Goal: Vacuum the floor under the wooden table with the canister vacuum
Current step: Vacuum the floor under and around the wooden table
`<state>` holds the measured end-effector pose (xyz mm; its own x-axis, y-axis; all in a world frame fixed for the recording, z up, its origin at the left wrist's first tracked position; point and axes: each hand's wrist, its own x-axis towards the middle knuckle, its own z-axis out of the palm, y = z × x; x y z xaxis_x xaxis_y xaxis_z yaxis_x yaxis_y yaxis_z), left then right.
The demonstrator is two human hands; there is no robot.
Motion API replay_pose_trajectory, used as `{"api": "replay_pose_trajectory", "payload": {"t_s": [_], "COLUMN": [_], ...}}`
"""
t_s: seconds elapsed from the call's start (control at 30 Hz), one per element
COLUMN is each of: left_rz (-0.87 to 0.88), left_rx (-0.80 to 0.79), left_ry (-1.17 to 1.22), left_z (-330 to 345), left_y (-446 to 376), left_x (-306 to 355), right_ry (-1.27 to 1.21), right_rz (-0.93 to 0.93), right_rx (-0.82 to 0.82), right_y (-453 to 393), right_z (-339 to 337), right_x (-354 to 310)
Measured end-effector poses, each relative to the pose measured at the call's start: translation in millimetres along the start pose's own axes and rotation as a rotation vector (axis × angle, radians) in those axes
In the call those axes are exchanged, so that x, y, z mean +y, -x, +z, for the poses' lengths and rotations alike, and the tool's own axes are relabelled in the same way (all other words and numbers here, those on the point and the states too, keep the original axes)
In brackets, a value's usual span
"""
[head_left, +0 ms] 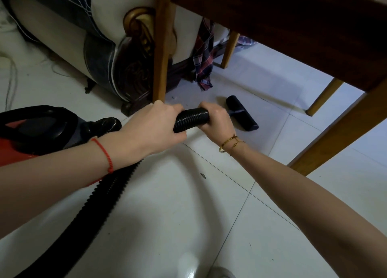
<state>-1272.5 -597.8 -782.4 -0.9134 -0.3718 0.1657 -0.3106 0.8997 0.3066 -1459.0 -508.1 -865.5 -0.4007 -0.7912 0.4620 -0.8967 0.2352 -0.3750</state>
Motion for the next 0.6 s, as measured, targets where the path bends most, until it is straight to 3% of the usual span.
{"api": "replay_pose_trajectory", "payload": {"t_s": [0.33,0.6], "left_rz": [0.072,0.064], "left_rx": [-0.053,-0.069], "left_ry": [-0.007,-0.023], "left_z": [52,92], "left_y": [-71,-144], "left_x": [42,71], "right_ry": [0.012,0.11], "right_rz": [0.083,0.298], "right_rx": [0.052,-0.024], "right_y": [2,-20], "right_z": [-18,-24], "right_x": [77,152]}}
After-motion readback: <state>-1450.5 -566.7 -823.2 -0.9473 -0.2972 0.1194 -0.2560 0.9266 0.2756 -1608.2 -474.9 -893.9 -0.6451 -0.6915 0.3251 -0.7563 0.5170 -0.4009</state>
